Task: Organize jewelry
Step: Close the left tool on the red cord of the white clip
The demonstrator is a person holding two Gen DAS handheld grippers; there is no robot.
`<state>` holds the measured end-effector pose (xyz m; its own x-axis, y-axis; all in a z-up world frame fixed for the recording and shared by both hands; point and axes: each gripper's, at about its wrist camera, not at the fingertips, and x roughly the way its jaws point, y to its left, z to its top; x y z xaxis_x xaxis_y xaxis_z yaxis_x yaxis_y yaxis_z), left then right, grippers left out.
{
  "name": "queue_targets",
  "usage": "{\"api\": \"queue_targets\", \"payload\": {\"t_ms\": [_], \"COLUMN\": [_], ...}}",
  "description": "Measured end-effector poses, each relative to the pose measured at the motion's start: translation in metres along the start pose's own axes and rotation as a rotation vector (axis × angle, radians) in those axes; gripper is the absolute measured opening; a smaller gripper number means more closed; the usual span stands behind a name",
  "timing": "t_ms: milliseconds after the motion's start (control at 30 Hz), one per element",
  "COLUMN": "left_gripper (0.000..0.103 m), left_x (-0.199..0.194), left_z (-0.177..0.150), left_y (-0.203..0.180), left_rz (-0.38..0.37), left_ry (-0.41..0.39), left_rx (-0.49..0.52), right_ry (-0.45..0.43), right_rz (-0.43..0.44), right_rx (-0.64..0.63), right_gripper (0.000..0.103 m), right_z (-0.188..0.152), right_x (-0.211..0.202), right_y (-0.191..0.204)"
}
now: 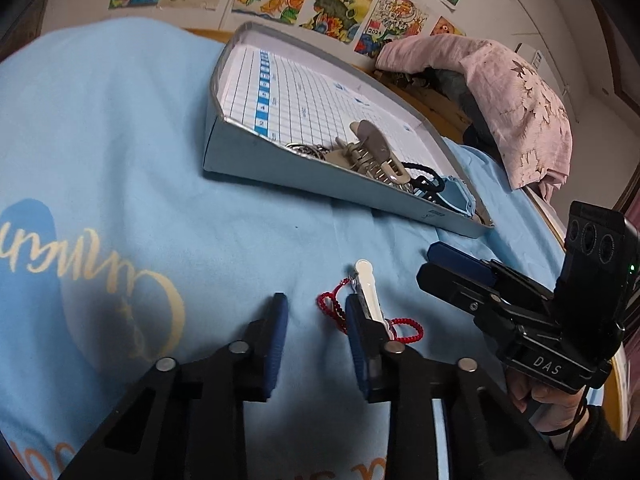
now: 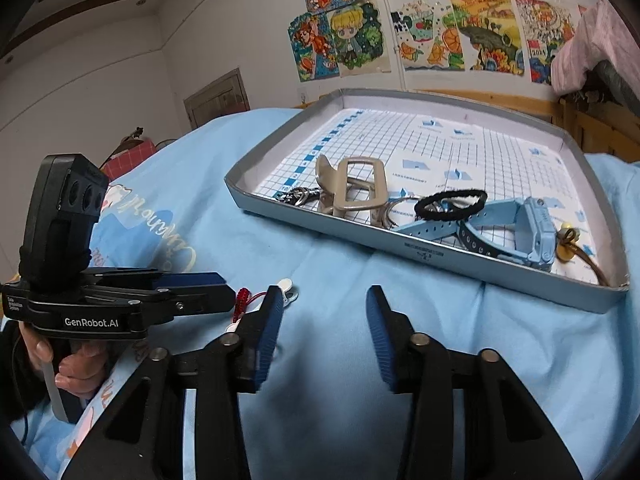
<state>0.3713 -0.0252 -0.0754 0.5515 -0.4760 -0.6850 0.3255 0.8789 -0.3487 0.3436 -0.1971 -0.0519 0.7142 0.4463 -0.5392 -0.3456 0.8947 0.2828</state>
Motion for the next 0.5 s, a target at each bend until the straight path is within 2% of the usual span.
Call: {"api": "queue_targets", "payload": {"t_ms": [133, 500], "left_gripper": [0.008, 0.004], "left_x": [0.006, 0.009], "left_z": [0.000, -0.002], "left_y": [0.003, 0.001], "left_rz": [-0.020, -0.035], "left_ry": [0.015, 0.010], "left_rx": [-0.019, -0.003], "right_ry": [0.011, 0.062], "right_rz": [0.031, 0.101], "right_rx": [0.029, 0.051], "right_gripper": [0.038, 0.038], "right_z": [0.002, 0.005], "right_x": [0.007, 0.032], "right_y": [-0.004, 0.002]}}
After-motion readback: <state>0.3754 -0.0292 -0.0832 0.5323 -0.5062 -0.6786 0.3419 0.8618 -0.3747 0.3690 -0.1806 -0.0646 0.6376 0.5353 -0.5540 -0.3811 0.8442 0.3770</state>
